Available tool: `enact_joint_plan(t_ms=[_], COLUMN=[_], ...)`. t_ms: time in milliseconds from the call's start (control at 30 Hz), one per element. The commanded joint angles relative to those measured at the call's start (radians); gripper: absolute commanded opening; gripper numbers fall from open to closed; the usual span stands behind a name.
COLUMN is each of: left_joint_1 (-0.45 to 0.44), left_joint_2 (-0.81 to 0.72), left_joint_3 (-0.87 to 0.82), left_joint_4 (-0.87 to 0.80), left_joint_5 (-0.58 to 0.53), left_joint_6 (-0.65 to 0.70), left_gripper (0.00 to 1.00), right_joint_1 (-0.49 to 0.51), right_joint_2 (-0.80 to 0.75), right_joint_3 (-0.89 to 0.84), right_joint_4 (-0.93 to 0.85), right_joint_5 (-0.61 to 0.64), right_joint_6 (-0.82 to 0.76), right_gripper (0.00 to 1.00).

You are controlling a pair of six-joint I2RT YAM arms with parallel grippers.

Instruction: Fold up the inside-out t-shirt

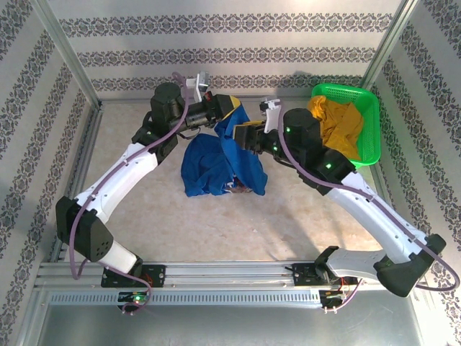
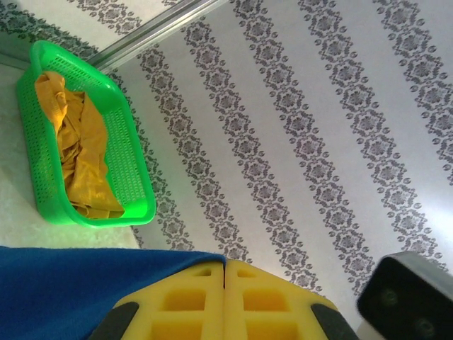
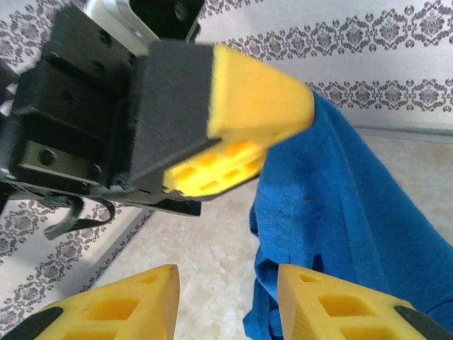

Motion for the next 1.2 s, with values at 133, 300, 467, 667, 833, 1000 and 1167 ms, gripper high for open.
enact_joint_plan(t_ms=[133,300,467,667,833,1000,1167], left_joint_1=[-0.004,-0.014,-0.016,-0.009,0.036,0.076,0.073], left_joint_2=[-0.035,-0.029,-0.030,-0.012,0.012,0.003,-0.055], left_joint_3=[-0.029,-0.025,-0.035,-0.035,-0.032,-0.021,-0.121], left_joint_4=[0.121,0.129,0.140,0.092,0.091,0.042,0.025], left_joint_5=[-0.041,-0.039,-0.048,-0.092,-0.102,-0.053,0.005], left_joint_6=[-0.088,-0.101,-0.123,-0.100,-0.041,0.087,0.167], left_gripper=[0.00,0.00,0.00,0.00,0.24,0.43,0.51], right_joint_1=[0.033,0.043,0.025,-0.032,-0.115,-0.215,-0.275], right_joint_2=[0.073,0.144,0.151,0.081,-0.032,-0.079,-0.090], right_joint_3=[0.011,0.049,0.039,0.025,-0.032,-0.115,-0.181], right_joint_4=[0.066,0.099,0.125,0.101,0.128,0.195,0.280], right_joint_5=[0.138,0.176,0.217,0.043,-0.257,-0.401,-0.447], right_joint_6=[0.012,0.019,0.028,0.043,0.073,0.145,0.226], right_gripper=[0.42,0.43,0.11,0.00,0.00,0.00,0.00])
